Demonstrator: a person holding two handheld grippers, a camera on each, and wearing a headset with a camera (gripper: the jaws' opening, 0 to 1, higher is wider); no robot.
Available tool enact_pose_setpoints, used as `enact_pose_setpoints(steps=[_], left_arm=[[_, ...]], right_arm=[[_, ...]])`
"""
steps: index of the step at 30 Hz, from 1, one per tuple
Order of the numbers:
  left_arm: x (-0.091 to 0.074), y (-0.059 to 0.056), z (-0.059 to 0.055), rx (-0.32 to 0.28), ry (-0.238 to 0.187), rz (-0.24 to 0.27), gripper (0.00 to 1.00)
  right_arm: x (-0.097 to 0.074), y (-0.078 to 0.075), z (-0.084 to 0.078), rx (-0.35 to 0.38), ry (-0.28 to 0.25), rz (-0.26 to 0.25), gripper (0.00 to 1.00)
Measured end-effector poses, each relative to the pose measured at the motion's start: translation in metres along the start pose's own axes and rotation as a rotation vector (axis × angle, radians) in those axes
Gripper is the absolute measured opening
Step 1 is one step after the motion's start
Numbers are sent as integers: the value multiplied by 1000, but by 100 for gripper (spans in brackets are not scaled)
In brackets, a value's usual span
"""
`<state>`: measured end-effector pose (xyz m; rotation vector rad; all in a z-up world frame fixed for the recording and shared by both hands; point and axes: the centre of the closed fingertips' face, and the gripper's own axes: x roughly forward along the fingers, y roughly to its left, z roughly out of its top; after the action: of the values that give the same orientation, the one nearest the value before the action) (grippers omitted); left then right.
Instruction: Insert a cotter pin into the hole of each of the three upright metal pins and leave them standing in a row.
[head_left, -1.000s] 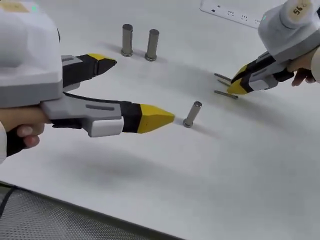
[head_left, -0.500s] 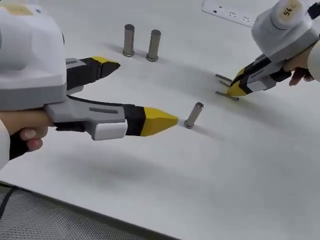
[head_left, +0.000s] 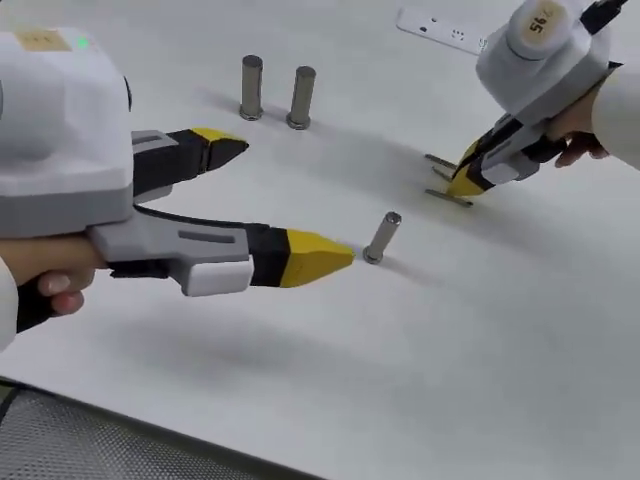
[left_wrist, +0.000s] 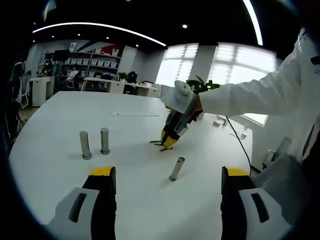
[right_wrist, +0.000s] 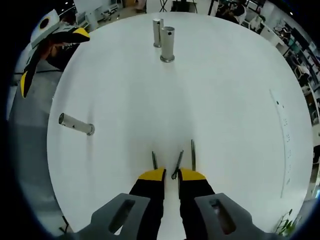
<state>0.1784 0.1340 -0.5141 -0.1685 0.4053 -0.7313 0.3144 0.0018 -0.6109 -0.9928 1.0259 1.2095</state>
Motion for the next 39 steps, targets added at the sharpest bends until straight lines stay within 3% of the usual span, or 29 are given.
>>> enact_pose_setpoints(steps=[18, 29, 39], left_arm=[[4, 0, 3, 4, -10, -5, 81], [6, 2, 2, 13, -2, 2, 82], [7, 2, 3, 15, -4, -5, 81]], right_arm=[[7, -13, -2, 32, 53, 12, 3], [9, -16, 0, -43, 106, 0, 0], [9, -14, 0, -104, 201, -67, 0]])
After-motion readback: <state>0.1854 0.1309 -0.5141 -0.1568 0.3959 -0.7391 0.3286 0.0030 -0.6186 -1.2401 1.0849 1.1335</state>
